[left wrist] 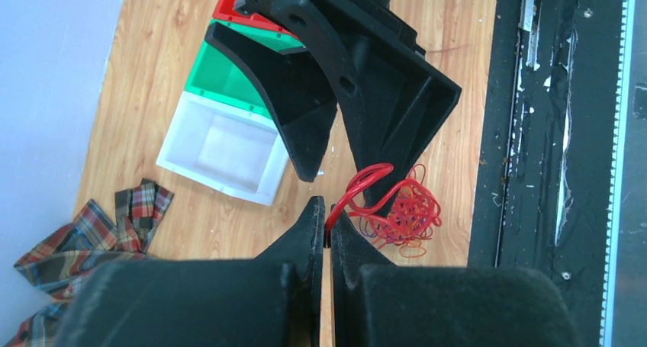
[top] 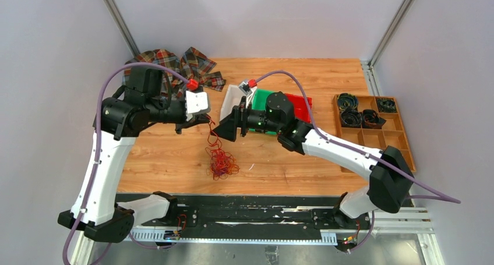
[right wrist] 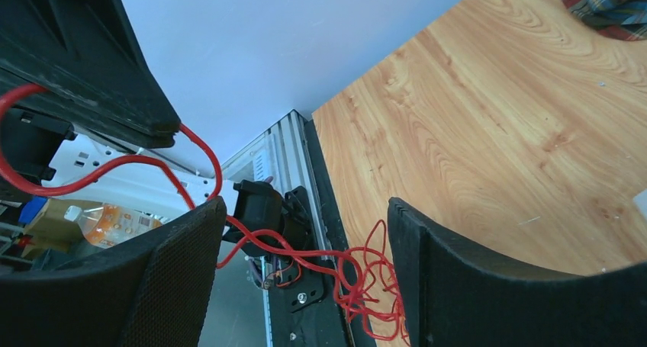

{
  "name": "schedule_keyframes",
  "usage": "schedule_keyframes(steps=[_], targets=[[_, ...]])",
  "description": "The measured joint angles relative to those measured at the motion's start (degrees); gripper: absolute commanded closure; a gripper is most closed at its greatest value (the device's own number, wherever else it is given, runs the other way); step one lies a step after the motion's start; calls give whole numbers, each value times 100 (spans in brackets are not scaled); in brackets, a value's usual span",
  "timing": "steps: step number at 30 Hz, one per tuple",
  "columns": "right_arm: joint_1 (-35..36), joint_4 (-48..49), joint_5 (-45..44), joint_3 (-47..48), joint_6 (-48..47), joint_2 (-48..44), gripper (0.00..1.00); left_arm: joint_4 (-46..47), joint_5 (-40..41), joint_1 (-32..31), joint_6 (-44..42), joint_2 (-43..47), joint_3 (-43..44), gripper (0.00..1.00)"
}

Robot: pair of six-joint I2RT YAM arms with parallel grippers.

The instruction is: Untangle the cables

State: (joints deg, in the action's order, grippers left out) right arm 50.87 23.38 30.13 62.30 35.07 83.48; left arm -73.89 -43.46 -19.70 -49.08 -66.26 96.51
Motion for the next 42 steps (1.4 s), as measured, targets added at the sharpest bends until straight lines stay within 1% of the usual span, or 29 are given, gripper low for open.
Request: schedule_keyframes(steps=[6,10,22,31,32,35,42], targets=[[140,136,31,4,4,138,22,-4,15,-33,-17,-42,168,100],[328,223,28,68,4,306,22,-28,28,-55,-17,-205,525,100],[411,247,-203,144,-2,1062,23,-55,103,-79,138,-706,2253,100],[411,321,-542,-31,7,1410,24,-94,118,-79,396,-1174,3641,100],[411,330,-621,-122,7,1478,24,-15,181,-79,444,-1246,3895,100],[409,337,-761,-339,7,1552,25,199,319,-79,492,-1220,3923,100],[409,341,-1102,-765,11,1576,26,1340,946,-81,664,-949,3504,100]])
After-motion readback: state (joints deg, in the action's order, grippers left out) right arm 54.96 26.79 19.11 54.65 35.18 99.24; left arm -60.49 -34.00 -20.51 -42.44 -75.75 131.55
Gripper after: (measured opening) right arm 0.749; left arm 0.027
